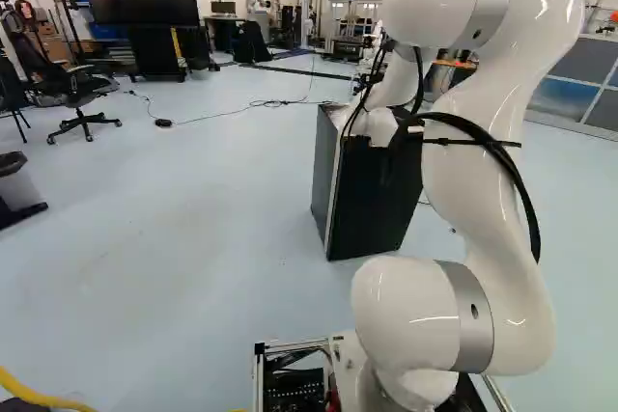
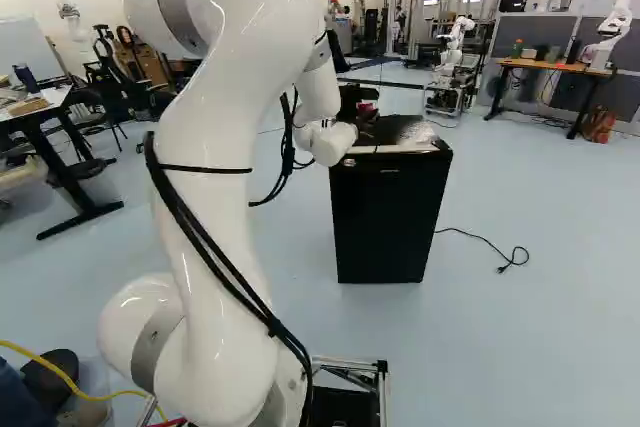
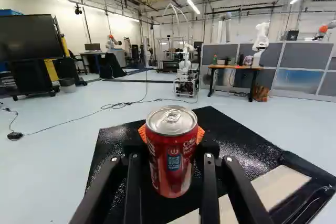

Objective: Grab a drink from the fridge

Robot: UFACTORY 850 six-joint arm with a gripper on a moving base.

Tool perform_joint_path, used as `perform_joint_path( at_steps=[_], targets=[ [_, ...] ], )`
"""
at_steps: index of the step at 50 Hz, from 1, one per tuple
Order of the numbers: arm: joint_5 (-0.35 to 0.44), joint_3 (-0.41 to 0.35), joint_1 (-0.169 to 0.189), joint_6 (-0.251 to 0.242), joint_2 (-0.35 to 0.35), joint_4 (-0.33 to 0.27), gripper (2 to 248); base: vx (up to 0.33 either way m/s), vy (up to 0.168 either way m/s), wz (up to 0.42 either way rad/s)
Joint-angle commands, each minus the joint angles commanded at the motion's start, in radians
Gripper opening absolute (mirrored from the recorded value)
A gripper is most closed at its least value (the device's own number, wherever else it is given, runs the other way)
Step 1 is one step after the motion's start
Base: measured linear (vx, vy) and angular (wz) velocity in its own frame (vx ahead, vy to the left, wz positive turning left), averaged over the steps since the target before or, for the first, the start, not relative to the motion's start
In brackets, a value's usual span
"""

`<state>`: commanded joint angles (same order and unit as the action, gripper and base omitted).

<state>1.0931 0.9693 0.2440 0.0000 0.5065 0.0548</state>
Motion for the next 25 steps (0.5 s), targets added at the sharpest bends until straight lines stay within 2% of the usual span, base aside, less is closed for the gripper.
perform_joint_path(
  at_steps=[25],
  targets=[
    [-0.026,-0.103,-0.028,0.000,-0.091,-0.006,98,0.000,0.000,0.000]
  ],
)
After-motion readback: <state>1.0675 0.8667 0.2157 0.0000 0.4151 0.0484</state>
